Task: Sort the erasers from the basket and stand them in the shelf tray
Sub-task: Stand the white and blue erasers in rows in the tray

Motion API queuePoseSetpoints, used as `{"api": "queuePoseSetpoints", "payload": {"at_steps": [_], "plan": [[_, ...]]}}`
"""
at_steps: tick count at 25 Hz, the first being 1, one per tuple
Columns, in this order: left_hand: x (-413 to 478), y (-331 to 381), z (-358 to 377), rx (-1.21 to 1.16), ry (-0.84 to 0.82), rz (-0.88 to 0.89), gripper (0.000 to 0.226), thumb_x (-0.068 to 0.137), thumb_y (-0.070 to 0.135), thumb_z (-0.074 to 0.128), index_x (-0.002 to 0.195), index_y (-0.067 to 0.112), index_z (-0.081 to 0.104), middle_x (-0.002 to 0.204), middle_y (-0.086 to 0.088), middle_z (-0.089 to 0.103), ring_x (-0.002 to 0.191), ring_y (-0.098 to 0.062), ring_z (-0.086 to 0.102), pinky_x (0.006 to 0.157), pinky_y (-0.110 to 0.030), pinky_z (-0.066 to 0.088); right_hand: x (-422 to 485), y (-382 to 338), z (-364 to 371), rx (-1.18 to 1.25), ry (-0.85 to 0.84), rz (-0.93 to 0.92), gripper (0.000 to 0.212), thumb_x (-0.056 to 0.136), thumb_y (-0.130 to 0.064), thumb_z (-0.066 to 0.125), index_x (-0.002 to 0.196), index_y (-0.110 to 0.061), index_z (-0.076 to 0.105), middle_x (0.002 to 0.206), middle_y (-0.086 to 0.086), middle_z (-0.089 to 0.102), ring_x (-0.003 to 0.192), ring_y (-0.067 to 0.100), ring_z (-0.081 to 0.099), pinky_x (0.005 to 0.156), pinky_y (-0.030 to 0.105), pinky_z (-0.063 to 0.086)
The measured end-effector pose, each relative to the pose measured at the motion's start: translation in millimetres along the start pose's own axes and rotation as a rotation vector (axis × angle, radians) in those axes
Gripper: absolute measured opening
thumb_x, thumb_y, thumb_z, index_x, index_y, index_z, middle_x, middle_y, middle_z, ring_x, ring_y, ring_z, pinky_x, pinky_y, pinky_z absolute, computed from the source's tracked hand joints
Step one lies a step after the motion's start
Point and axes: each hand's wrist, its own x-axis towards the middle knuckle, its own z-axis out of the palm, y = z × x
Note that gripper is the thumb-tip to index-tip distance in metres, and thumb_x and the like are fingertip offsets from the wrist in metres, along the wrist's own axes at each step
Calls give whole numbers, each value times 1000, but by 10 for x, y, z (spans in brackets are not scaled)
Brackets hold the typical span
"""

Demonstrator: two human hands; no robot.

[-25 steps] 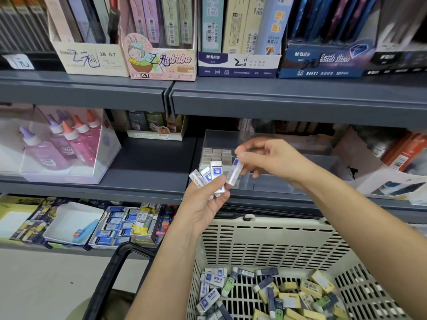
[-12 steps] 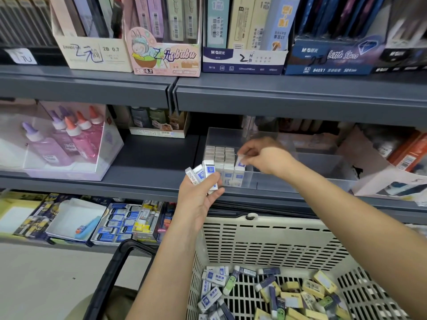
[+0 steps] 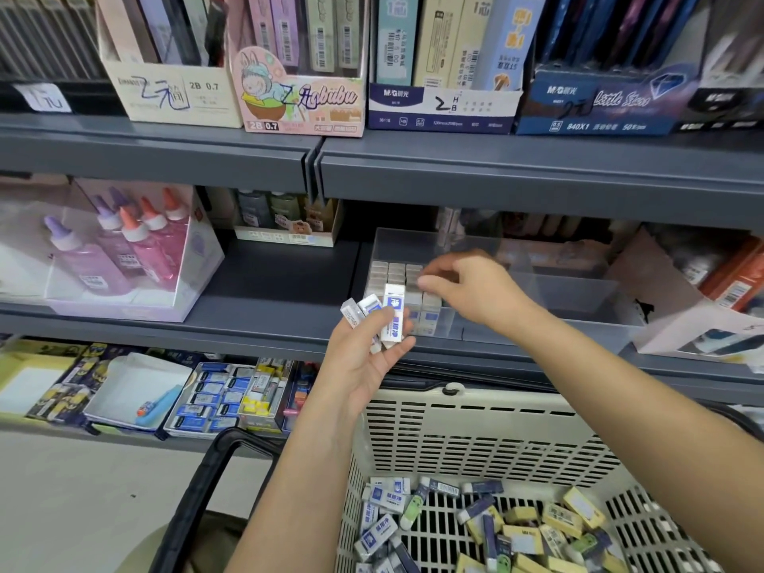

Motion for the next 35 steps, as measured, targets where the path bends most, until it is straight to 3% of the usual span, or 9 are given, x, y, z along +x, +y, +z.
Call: {"api": "queuePoseSetpoints", "payload": {"at_steps": [3,5,7,9,14,22,27,32,35], "plan": [[-20,-13,13,43,-75,0,31,75,15,70,103,6,63,86,-9,72,76,-15,70,61,-26,55,-101,-136,-3,201,-103,-29,12,87,-33,60,83,-26,69,60,-13,63,55,-5,57,59,12,46],[-20,-26,13,60,-89,-3,37,71,20,72,104,6,63,87,-9,73,79,-17,70,62,-27,56,-120,-146,-41,292,-175,-4,10,89,-23,59,84,-20,67,57,-10,63,47,-4,54,53,10,44],[0,-27,11,35,-38,-5,24,80,18,68,101,6,64,89,-11,72,82,-20,71,62,-28,56,-102,-112,-132,348,-188,36,7,90,-17,59,86,-16,65,55,-11,64,44,-4,53,50,8,43],[24,-18,7,16,42,-6,10,90,9,57,95,6,65,85,-11,71,79,-21,71,60,-29,56,-33,-45,-250,330,-120,71,3,88,-13,61,88,-16,63,63,-9,66,48,-1,55,54,10,44],[16,-20,11,144,90,17,17,92,4,51,94,10,67,88,-7,67,74,-14,70,60,-26,56,174,140,-361,-28,10,153,9,86,-24,62,94,-29,63,87,-9,61,87,13,60,83,24,46],[18,-42,13,188,91,40,16,91,5,57,105,7,64,82,-2,73,81,-14,71,63,-26,56,216,177,-35,-159,-100,141,18,88,-26,61,104,-24,68,107,-4,66,90,13,57,77,20,39],[10,-27,44,152,69,8,22,92,-2,46,107,1,62,90,-12,73,87,-22,71,64,-27,57,131,234,60,-229,-154,45,28,96,-28,47,116,-21,65,124,2,61,112,22,56,89,23,40],[-27,-13,69,145,-1,-14,22,92,-4,42,100,3,62,89,-13,74,89,-24,71,63,-29,58,-24,127,31,-150,42,-53,26,92,-32,51,111,-23,66,109,-6,66,92,12,58,80,25,45],[-58,-49,99,228,-62,-43,20,91,-2,46,101,4,62,88,-12,74,86,-22,71,61,-26,57,-126,11,38,36,-42,-92,19,90,-30,56,98,-22,71,86,-14,65,75,-1,55,69,17,41]]}}
